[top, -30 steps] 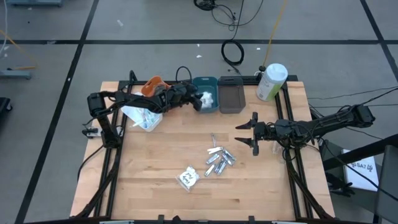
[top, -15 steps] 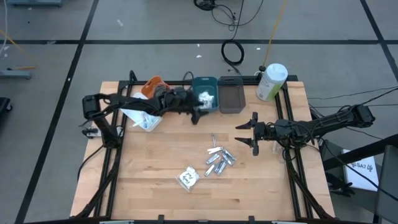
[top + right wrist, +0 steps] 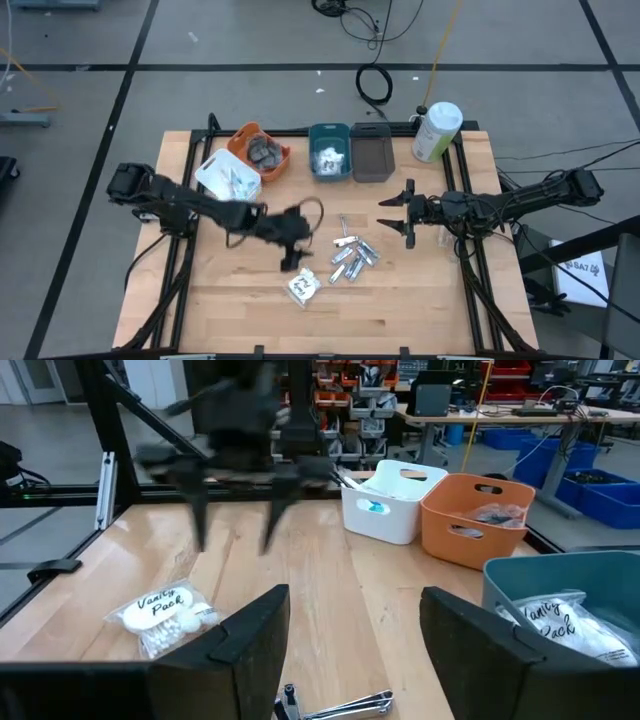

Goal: Pick & Place Travel size toiletries
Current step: Put the white cotton packet into the green bin

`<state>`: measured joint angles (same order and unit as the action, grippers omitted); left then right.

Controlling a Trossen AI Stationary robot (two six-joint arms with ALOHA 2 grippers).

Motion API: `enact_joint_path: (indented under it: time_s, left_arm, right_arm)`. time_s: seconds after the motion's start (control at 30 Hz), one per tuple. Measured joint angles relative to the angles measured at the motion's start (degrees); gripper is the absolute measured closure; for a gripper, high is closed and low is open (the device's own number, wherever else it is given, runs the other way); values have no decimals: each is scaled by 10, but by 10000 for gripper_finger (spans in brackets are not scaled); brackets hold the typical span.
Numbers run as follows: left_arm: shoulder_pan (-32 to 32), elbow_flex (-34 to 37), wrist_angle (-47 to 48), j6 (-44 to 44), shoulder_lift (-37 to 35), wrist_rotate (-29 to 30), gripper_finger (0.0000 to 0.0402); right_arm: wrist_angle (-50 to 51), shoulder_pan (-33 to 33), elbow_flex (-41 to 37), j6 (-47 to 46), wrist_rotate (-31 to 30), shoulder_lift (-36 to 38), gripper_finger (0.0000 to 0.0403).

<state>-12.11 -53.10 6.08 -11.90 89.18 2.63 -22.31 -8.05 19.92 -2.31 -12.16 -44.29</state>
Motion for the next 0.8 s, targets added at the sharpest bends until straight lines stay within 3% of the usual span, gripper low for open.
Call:
enact_joint_path:
  time_s: [0.17, 0.37, 0.8]
  left_arm:
    - [-77, 0, -5, -79, 25, 8, 150]
    - [-135, 0, 0, -122, 56, 73, 155]
    - [-138, 0, -6, -172, 138, 79, 154]
  right_arm:
    - [0, 0, 0, -4, 0, 0, 190]
    - [-1, 0, 0, -7, 0, 0, 190]
    - [-2, 0, 0, -11, 0, 0, 190]
